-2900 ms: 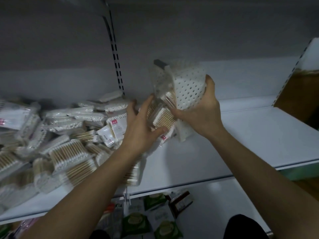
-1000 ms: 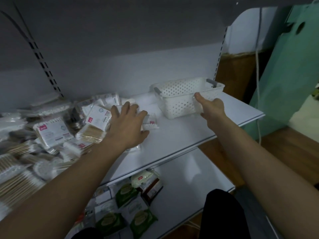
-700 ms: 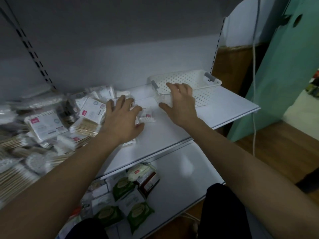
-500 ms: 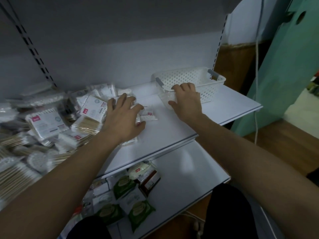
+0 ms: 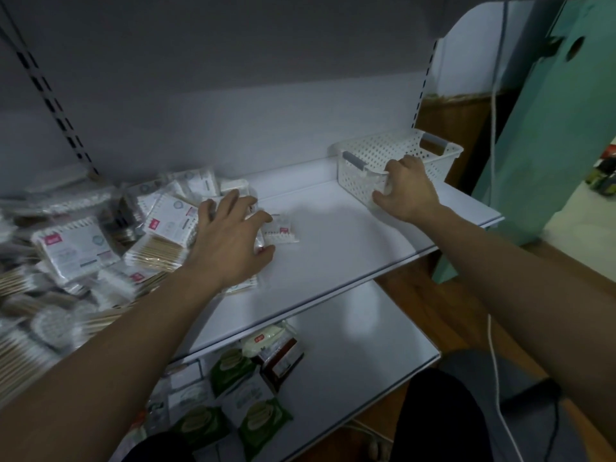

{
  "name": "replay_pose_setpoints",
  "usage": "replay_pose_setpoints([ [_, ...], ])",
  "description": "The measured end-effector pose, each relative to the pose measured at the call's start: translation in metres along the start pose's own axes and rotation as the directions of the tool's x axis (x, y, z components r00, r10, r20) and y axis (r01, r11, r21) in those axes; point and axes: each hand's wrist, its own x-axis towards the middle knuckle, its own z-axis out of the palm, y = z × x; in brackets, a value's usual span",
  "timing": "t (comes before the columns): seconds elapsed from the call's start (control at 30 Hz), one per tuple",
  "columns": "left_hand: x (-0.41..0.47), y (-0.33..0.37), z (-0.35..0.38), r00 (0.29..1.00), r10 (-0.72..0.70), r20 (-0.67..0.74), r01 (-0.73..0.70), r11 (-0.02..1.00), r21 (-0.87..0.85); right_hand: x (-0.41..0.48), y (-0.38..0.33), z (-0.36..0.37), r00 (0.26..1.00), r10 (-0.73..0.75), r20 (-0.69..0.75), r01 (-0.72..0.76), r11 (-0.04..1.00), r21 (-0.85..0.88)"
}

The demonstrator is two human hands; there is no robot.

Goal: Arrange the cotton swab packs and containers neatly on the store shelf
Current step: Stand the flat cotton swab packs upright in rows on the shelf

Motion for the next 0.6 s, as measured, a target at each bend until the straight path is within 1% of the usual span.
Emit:
replay_pose_setpoints([
  [0.1, 0.001, 0.0, 0.001, 1.0, 0.002, 0.006, -0.002, 1.0, 0.01, 0.002, 0.017, -0.006, 0.999, -0.027, -0.044, 0.03, 0.997, 0.069],
  [0.2, 0.002, 0.0, 0.0, 1.0, -0.006, 0.006, 0.006, 1.0, 0.008, -0.008, 0.032, -0.021, 0.986, -0.14, -0.092, 0.151, 0.981, 0.124],
  [0.27, 0.002, 0.001, 0.0, 1.0, -0.014, 0.006, 0.014, 1.0, -0.007, -0.018, 0.038, -0.031, 0.965, -0.256, -0.051, 0.261, 0.957, 0.128],
  [0.33, 0.002, 0.002, 0.0, 1.0, -0.013, 0.005, 0.013, 1.0, -0.013, -0.026, 0.037, -0.038, 0.925, -0.38, 0.016, 0.375, 0.918, 0.125],
  [0.4, 0.001, 0.002, 0.002, 1.0, -0.01, 0.0, 0.01, 1.0, -0.018, -0.031, 0.037, -0.042, 0.885, -0.457, 0.093, 0.447, 0.888, 0.113],
  [0.47, 0.001, 0.001, 0.002, 1.0, -0.011, 0.0, 0.011, 1.0, -0.029, -0.031, 0.044, -0.045, 0.871, -0.461, 0.17, 0.46, 0.887, 0.05],
  [0.5, 0.001, 0.0, 0.002, 1.0, -0.011, -0.002, 0.011, 0.999, -0.032, -0.03, 0.051, -0.048, 0.876, -0.439, 0.201, 0.452, 0.892, -0.017],
  [0.53, 0.001, 0.0, 0.002, 1.0, -0.012, -0.007, 0.012, 0.999, -0.034, -0.029, 0.056, -0.053, 0.888, -0.4, 0.226, 0.43, 0.897, -0.1],
  [0.6, 0.001, 0.001, 0.002, 1.0, -0.013, -0.014, 0.012, 0.999, -0.038, -0.032, 0.057, -0.065, 0.925, -0.237, 0.298, 0.319, 0.91, -0.264],
])
